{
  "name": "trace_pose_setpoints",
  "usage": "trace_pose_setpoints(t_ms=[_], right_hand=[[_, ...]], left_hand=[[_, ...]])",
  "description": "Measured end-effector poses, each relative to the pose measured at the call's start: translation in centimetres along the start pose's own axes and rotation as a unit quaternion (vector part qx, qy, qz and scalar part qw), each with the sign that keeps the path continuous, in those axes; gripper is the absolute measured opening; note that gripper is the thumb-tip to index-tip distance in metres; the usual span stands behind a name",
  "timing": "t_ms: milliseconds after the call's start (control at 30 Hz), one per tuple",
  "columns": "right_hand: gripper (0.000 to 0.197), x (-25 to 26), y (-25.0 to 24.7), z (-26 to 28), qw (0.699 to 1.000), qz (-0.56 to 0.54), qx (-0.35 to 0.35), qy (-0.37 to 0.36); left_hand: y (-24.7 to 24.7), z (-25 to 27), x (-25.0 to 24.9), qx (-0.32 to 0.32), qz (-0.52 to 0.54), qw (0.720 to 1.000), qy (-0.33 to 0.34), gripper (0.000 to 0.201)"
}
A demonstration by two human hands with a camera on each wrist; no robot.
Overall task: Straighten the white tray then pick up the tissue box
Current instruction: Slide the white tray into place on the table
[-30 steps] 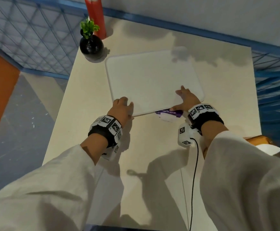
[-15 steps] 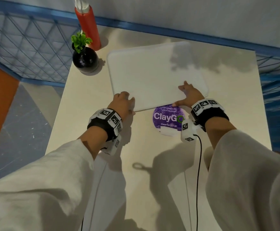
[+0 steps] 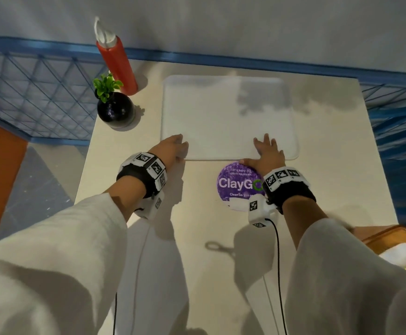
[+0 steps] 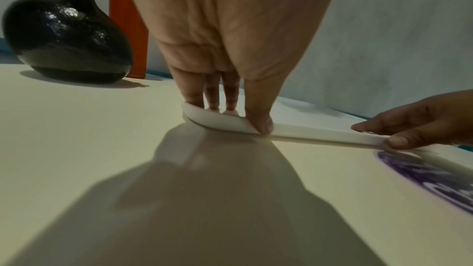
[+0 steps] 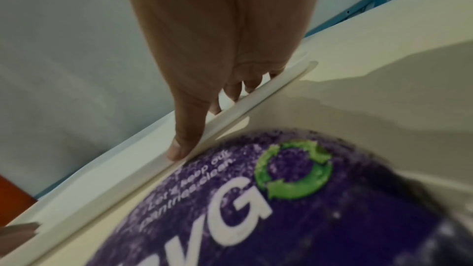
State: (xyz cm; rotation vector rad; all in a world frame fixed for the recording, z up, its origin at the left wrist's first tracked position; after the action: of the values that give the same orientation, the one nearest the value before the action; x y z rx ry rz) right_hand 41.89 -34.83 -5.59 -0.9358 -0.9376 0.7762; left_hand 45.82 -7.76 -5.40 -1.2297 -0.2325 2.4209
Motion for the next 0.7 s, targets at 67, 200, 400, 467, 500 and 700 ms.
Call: trace_pose_setpoints(t_ms=[67, 200, 400, 467, 500, 700], right_hand=[[0.088, 0.2, 0.0, 0.0, 1.0, 0.01, 0.004, 0.006], [0.088, 0.4, 0.1, 0.1, 1.0, 0.008, 0.004, 0.022], [0.088, 0.4, 0.2, 0.2, 0.999, -0.008, -0.003, 0.036], [0.088, 0.4, 0.2, 0.2, 0.999, -0.006, -0.004, 0.037], [0.088, 0.3, 0.2, 0.1, 0.999, -0.008, -0.004, 0.039], [0.093, 0.3, -0.2, 0.5, 0.995, -0.083, -0.008, 0.052]], left_hand=[[0.0, -0.5, 0.0, 0.003, -0.014, 1.0, -0.001, 0.079], [-0.2, 0.0, -0.9, 0.004, -0.021, 1.0, 0.003, 0.068], [-0.3, -0.9, -1.9, 0.007, -0.037, 0.999, 0.037, 0.056], [-0.4, -1.4, -1.8, 0.0, -0.049, 0.998, 0.046, 0.055], [-0.5, -1.6, -1.7, -0.003, -0.055, 0.997, 0.05, 0.055], [0.0, -1.2, -2.4, 0.008, -0.286, 0.948, 0.142, 0.047]])
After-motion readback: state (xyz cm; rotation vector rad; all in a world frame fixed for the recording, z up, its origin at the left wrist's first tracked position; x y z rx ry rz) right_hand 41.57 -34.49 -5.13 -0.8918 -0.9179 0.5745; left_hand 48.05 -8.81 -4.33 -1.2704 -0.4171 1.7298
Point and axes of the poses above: each hand's wrist, its own z-axis away from the middle knuckle, its own y-axis out of the palm, x = y × z, the point moved 7 cm from there along -z, towards the middle knuckle, and after that the axes turned 11 degrees about -x, right-handed, at the moved point
